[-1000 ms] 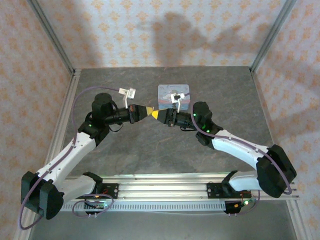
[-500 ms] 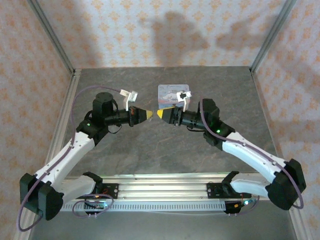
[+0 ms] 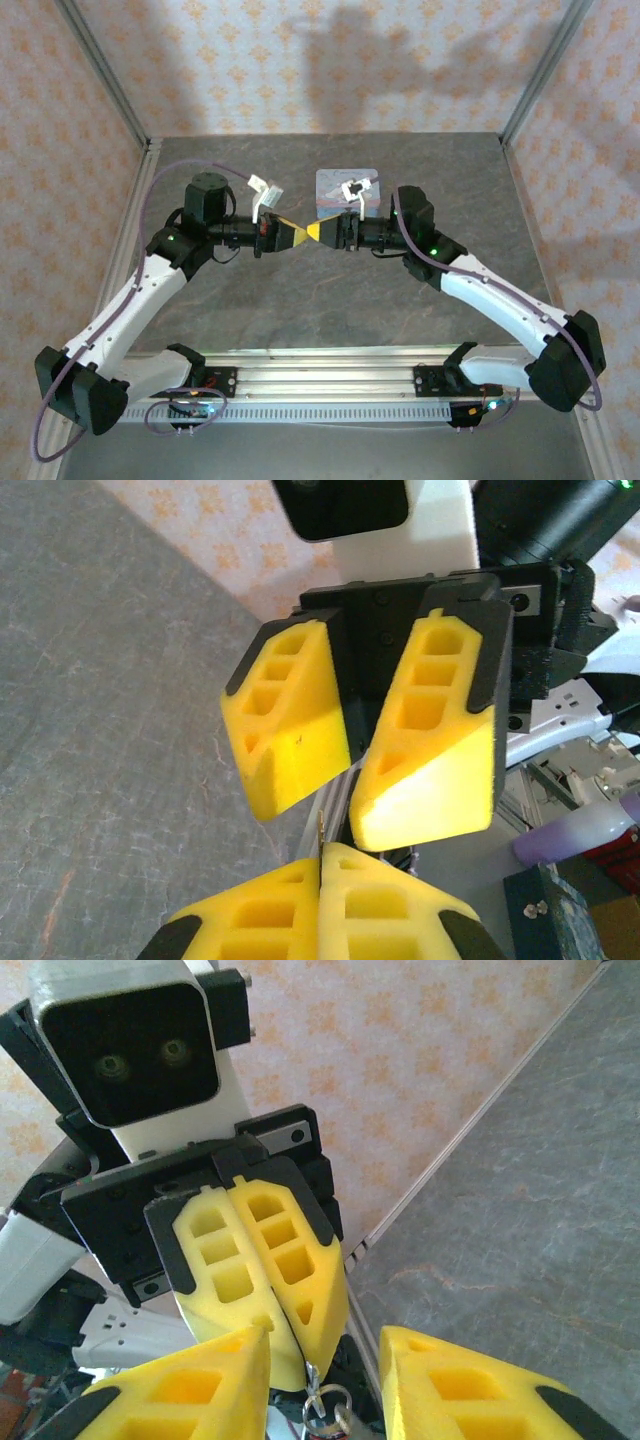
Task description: Unlock the padlock with the key
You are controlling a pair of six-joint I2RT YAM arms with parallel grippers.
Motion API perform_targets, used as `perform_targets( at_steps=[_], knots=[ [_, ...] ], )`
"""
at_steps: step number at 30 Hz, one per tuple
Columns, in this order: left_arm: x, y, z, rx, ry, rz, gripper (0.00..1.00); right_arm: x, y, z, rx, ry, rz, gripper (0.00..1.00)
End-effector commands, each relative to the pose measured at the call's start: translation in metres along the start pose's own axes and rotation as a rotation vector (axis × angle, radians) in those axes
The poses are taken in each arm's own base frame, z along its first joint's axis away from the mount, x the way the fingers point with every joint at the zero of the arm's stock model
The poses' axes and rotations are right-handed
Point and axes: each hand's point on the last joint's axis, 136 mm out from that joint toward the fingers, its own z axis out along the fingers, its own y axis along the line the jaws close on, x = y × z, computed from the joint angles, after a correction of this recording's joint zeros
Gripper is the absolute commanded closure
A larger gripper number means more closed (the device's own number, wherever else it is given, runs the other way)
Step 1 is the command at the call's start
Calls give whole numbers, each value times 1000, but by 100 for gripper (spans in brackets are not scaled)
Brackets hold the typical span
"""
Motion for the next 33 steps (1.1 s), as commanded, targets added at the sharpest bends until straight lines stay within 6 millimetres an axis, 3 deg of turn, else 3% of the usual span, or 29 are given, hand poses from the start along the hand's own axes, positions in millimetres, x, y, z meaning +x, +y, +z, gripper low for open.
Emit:
perform_targets(
  at_steps=[1,8,16,21,24,33],
  knots=[
    [-1,-13,-1,43,16,35,100,-9,18,0,-73,-3,-36,68],
    [-3,-9,1,40,14,23,100,-4,16,1,-81,5,-25,71],
    [-7,-8,2,42,5,10,100,-2,12,4,-83,7,-10,88],
    [-9,-6,3,38,-1,0,100,-1,7,7,-82,9,5,91],
    [-10,-6,3,36,-4,-4,100,-1,5,8,-81,8,8,100],
    [-18,1,4,8,-45,-37,100,-10,-13,7,-14,-91,36,100]
  ],
)
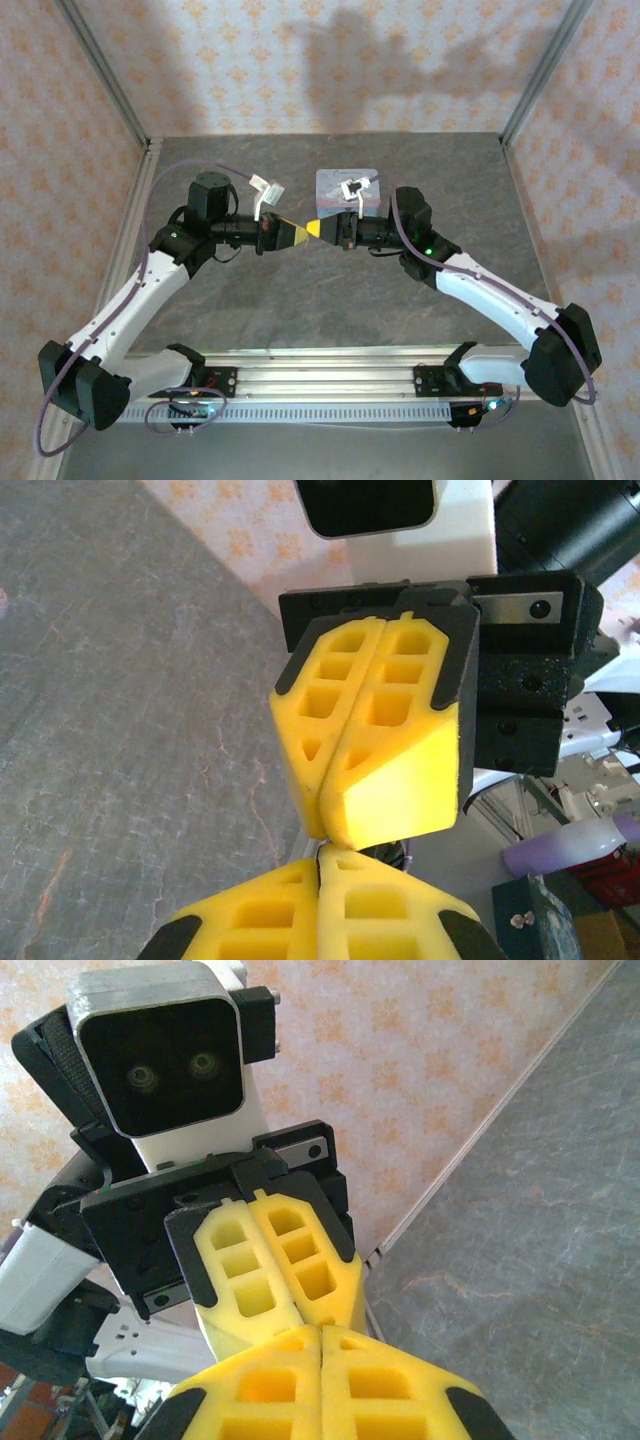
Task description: Unlock the padlock with the key
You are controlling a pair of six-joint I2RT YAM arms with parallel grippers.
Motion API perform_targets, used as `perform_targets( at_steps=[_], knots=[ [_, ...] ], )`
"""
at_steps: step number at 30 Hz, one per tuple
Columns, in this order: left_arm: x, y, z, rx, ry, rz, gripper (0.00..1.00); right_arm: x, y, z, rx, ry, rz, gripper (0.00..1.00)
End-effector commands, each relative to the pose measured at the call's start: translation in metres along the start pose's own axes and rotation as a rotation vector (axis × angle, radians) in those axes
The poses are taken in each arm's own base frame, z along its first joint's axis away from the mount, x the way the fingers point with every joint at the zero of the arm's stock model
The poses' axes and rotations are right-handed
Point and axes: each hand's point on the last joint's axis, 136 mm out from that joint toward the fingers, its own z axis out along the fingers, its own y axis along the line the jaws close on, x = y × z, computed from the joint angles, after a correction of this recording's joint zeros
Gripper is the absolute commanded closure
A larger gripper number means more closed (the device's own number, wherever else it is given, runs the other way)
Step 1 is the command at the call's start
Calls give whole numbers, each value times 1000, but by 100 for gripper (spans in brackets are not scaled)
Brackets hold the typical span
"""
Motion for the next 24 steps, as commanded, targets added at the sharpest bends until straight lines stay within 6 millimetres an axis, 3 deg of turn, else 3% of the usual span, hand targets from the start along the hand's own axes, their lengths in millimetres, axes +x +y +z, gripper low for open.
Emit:
perform_targets(
  at_steps=[1,5,9,13,24],
  knots=[
    [-18,-10,0,24,-55,39,100,-7,-7,3,9,-67,4,100],
    [-21,-3,0,-11,-76,20,99,-10,-16,2,32,-107,28,100],
    [-24,7,-2,-41,-110,-29,67,-15,-22,-2,66,-152,32,100],
    [-30,16,-8,-51,-187,-92,53,-24,-26,-8,86,-211,38,100],
    [-28,18,-6,6,-270,-164,54,-28,-31,-4,59,-224,65,100]
  ],
)
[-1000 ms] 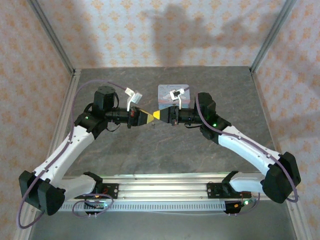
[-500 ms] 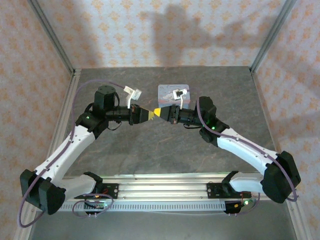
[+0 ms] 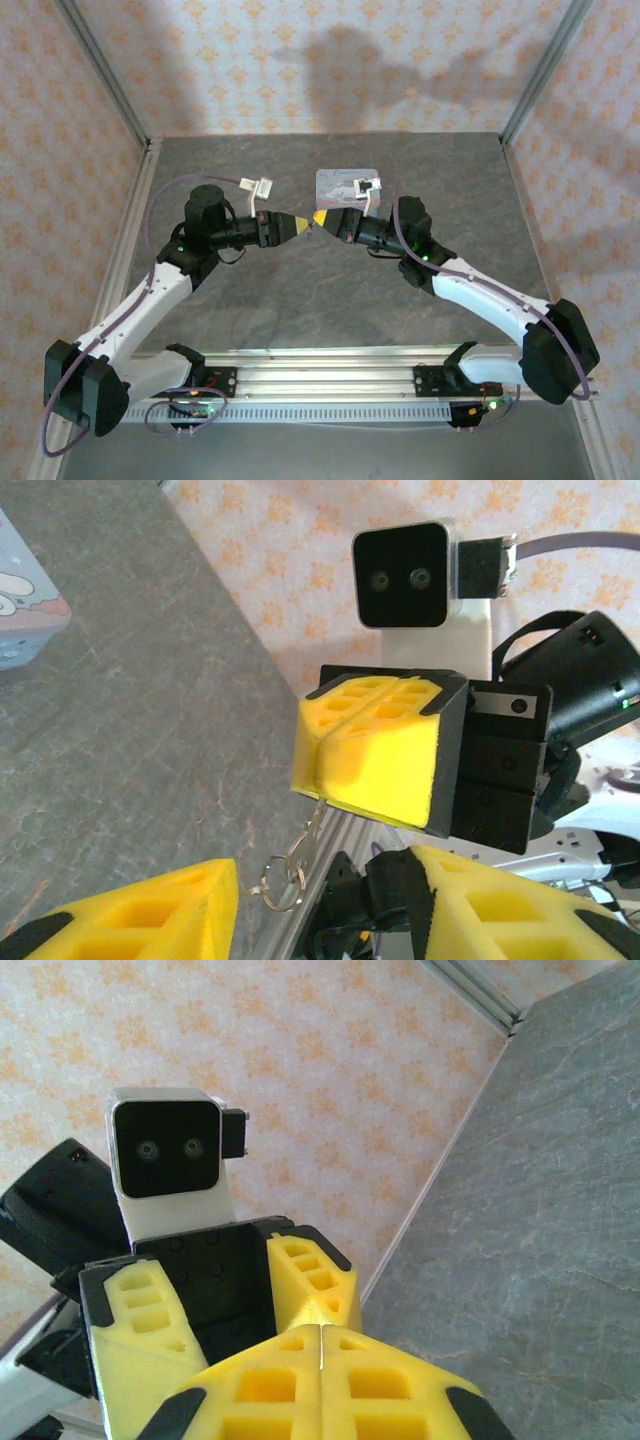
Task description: Unlock the padlock with the key
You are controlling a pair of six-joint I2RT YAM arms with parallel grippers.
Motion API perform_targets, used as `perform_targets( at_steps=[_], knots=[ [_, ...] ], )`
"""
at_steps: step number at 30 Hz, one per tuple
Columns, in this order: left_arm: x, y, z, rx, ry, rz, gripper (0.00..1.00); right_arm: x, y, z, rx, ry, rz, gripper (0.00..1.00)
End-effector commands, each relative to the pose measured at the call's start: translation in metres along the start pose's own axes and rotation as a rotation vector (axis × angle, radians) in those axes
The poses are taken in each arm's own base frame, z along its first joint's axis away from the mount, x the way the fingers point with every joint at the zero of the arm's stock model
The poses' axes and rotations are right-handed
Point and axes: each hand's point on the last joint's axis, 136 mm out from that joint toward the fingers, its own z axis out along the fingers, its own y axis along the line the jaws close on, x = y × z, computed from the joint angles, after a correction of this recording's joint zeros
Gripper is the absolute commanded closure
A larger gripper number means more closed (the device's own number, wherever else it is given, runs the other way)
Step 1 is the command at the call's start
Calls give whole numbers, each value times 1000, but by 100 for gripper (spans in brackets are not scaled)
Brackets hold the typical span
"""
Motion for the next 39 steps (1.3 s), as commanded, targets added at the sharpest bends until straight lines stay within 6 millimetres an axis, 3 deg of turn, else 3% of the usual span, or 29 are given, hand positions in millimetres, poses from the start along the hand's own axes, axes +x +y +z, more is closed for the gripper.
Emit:
perform_targets(
  at_steps=[1,11,24,32,39],
  knots=[
    [-13,-17,-2,55,-66,40,54,-10,10,2,-53,-37,-14,100],
    [-5,-6,9,46,-43,23,56,-11,14,1,-66,-44,-16,100],
    [0,14,8,-36,-49,-2,55,-10,9,-2,-37,-52,-21,100],
    [0,9,11,15,-47,-22,55,-11,9,-3,-38,-61,-21,100],
    [-1,5,12,39,-43,-22,66,-11,9,-3,-41,-66,-18,100]
  ],
)
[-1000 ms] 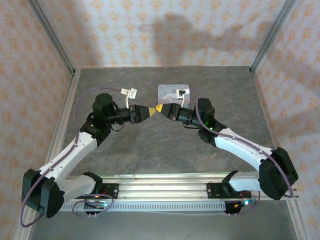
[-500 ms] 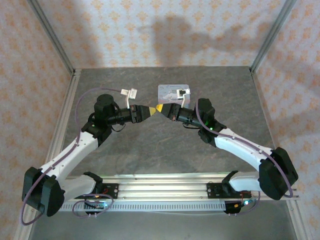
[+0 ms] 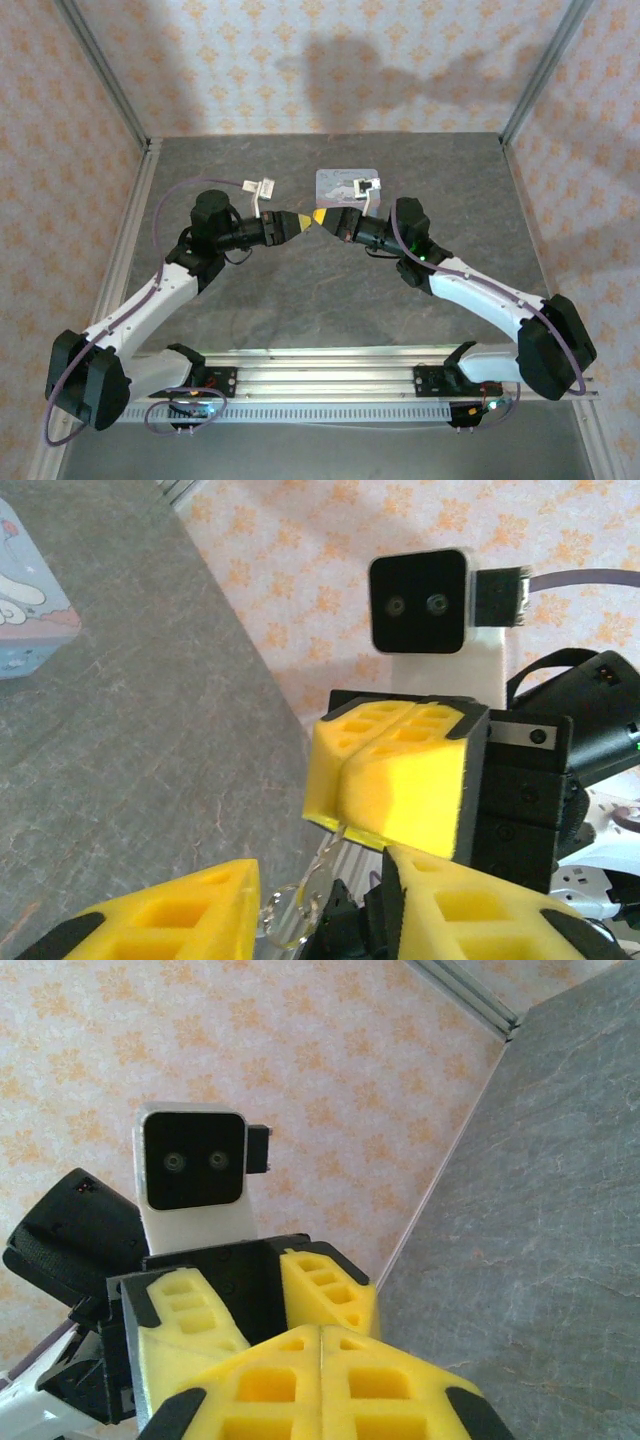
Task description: Unlock the padlock with the key
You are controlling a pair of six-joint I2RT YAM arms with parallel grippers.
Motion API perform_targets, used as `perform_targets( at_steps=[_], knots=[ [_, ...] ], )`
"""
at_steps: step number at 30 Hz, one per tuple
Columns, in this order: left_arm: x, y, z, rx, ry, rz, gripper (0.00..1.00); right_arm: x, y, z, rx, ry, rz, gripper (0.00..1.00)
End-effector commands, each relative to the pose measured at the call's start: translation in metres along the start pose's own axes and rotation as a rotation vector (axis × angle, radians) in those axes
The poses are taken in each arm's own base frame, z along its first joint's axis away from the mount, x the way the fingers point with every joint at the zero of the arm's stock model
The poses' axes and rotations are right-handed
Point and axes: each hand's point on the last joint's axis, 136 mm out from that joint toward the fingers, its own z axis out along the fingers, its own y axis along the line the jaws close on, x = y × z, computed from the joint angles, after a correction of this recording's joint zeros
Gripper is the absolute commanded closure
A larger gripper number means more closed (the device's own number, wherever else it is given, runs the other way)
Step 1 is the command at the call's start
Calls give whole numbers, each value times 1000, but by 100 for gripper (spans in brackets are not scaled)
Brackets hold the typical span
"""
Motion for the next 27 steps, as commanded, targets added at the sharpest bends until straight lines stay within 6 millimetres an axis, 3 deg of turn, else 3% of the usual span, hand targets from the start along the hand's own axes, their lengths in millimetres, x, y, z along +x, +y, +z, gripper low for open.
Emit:
perform_targets(
  at_steps=[1,13,23,27],
  knots=[
    [1,-8,1,47,7,18,68,-10,15,-6,-44,-48,-41,100],
    [7,-4,4,46,29,9,69,-12,15,-6,-43,-61,-42,100],
    [6,-9,5,59,38,15,76,-13,13,-3,-44,-61,-41,100],
    [6,-9,5,62,41,18,86,-13,12,-2,-43,-62,-40,100]
  ],
)
